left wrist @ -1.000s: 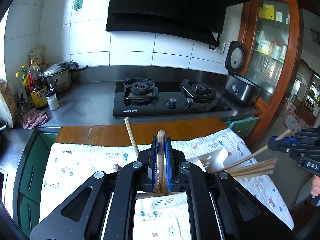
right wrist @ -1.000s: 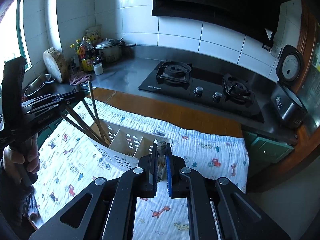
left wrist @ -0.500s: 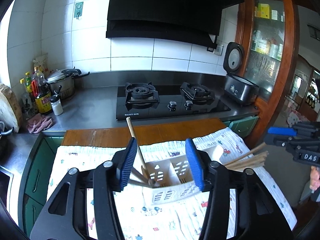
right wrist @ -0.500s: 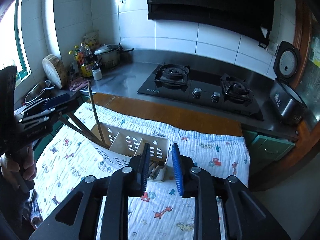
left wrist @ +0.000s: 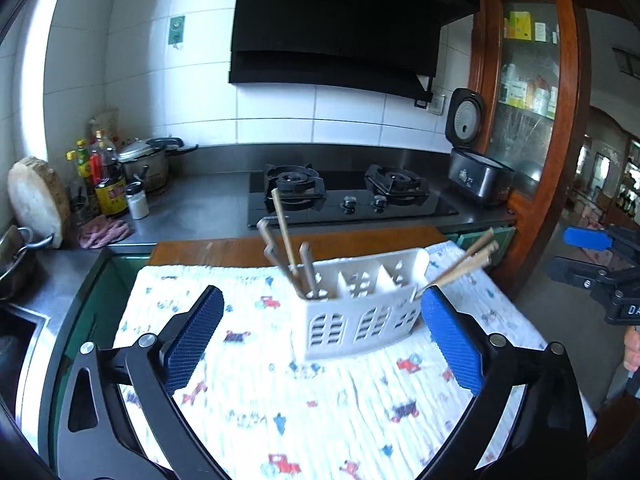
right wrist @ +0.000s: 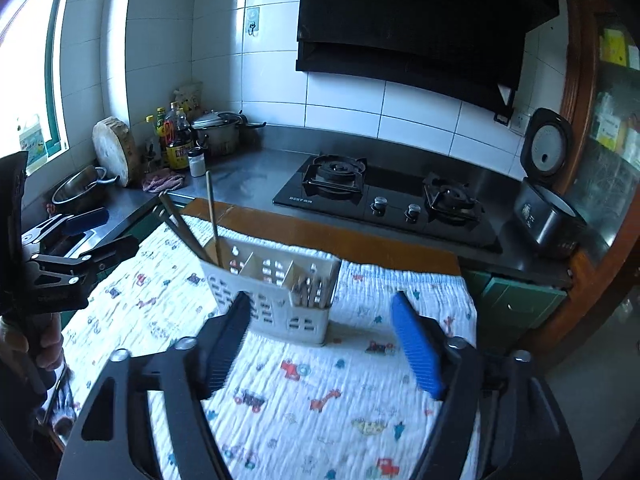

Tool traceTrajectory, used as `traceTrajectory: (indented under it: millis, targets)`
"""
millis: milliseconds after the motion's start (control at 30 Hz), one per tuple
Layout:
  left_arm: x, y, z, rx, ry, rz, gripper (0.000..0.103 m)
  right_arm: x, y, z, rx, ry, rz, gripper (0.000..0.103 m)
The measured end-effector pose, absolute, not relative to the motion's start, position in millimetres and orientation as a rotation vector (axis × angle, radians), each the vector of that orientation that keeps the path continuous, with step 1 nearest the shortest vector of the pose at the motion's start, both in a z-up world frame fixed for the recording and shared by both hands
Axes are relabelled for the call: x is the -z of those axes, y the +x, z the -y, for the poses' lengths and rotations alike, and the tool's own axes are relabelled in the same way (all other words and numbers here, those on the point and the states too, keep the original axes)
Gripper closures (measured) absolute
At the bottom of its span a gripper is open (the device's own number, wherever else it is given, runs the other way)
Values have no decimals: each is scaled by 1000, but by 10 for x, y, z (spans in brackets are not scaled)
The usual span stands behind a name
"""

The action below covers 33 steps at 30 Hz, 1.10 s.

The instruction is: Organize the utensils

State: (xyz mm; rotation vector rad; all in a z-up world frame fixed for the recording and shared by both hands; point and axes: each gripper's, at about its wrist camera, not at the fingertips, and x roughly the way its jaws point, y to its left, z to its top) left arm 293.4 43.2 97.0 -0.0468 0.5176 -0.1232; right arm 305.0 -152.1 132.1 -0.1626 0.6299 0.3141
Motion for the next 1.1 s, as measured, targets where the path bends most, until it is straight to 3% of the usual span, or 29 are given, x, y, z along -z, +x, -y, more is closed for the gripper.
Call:
traceTrajectory:
  millis: [100,400,1100]
  targets:
    - [-907,2740,-436,128,-40,-520,5,-1223,2847,1532,-304,-156,-613,20]
    - [-662,2225,-497,83,-36,-542,5,-842,2335,1480,-305,-131,-603,12]
    - [-234,1296,-463,46,-2,-570,5,-269,1446,1531,-218,-89,-574,8]
